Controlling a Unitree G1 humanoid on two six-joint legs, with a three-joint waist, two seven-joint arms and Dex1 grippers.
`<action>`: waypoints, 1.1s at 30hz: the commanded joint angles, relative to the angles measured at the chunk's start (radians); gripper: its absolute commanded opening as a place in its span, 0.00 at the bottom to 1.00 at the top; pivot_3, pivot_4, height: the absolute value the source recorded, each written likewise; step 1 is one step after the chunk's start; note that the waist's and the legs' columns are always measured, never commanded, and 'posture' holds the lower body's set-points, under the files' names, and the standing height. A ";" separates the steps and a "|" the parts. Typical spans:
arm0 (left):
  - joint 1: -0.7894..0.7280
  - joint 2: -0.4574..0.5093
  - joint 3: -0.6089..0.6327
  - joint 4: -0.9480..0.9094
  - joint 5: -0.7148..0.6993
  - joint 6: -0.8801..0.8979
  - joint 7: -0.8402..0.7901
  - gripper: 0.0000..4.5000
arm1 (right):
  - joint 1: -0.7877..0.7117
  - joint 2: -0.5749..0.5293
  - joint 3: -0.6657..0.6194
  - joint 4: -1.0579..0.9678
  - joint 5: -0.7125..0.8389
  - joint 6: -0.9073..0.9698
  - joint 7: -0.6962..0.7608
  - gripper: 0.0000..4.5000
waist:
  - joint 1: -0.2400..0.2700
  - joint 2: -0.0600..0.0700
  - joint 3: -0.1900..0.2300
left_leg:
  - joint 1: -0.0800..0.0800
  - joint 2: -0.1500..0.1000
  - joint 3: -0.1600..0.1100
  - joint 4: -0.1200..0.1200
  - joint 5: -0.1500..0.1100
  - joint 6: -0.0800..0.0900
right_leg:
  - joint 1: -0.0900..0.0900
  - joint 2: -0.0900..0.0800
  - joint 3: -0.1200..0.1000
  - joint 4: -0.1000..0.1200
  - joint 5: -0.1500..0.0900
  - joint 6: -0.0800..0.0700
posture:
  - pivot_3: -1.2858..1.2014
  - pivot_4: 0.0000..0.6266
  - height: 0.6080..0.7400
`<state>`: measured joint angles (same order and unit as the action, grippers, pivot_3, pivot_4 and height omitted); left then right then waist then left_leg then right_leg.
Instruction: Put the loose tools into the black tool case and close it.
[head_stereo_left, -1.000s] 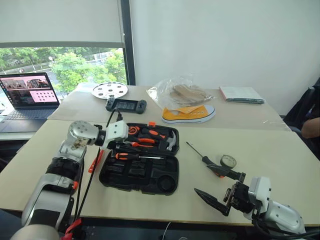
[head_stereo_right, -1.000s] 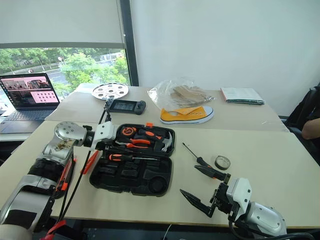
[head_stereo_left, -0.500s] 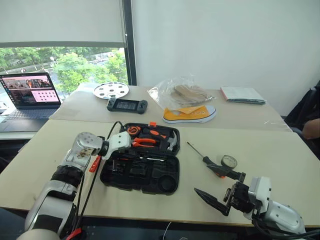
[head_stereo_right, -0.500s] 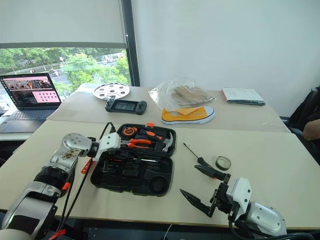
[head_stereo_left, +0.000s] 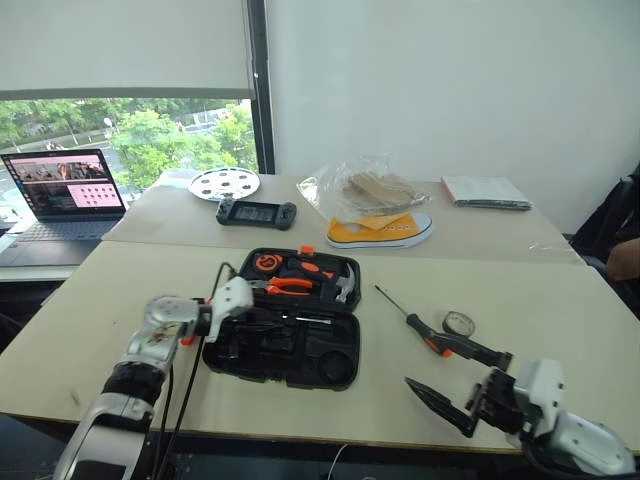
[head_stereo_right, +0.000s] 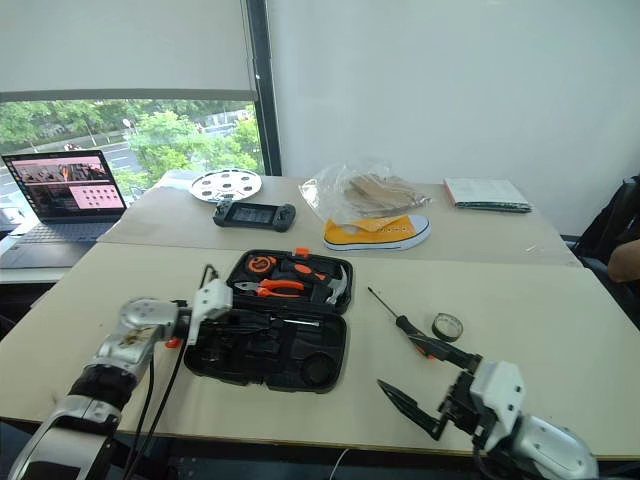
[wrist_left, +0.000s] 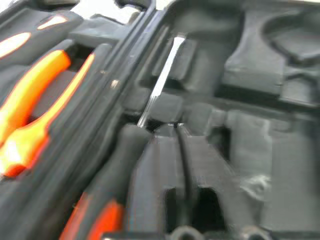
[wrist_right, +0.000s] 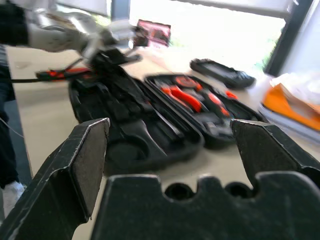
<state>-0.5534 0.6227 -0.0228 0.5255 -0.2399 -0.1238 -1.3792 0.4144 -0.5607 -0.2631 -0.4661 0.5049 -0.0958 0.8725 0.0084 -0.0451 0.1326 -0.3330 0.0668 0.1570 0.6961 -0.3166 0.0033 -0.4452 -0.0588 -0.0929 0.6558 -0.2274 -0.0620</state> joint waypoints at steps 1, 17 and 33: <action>0.065 0.094 0.137 -0.091 -0.110 -0.038 -0.047 0.47 | 0.093 0.004 -0.113 0.019 0.007 -0.033 0.003 1.00 | -0.002 0.000 0.000 | 0.000 0.000 0.000 -0.001 0.000 0.000 | 0.001 -0.001 0.000 0.000 0.000 0.000 | 0.52 0.24 1.00; 0.448 0.179 0.302 -0.371 -0.275 0.098 -0.055 1.00 | -0.414 -0.332 0.092 0.086 -0.067 0.636 -0.115 1.00 | -0.013 0.012 0.007 | 0.003 0.000 0.000 -0.003 -0.008 0.014 | 0.004 -0.003 0.004 -0.008 0.002 0.005 | 0.52 0.24 1.00; 0.491 0.164 0.277 -0.500 -0.286 0.106 -0.030 1.00 | -0.869 -0.334 0.479 0.315 -0.238 1.017 -0.101 0.62 | 0.000 0.012 0.007 | -0.020 -0.005 -0.001 -0.001 -0.007 0.010 | -0.014 -0.002 -0.002 -0.010 0.002 0.001 | 0.52 0.24 1.00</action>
<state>-0.0668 0.7807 0.2367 0.0524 -0.5120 -0.0163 -1.4164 -0.4422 -0.8932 0.2208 -0.1555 0.2858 0.9020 0.7770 0.0082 -0.0332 0.1400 -0.3524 0.0621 0.1565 0.6957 -0.3236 0.0133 -0.4591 -0.0604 -0.0949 0.6460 -0.2252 -0.0608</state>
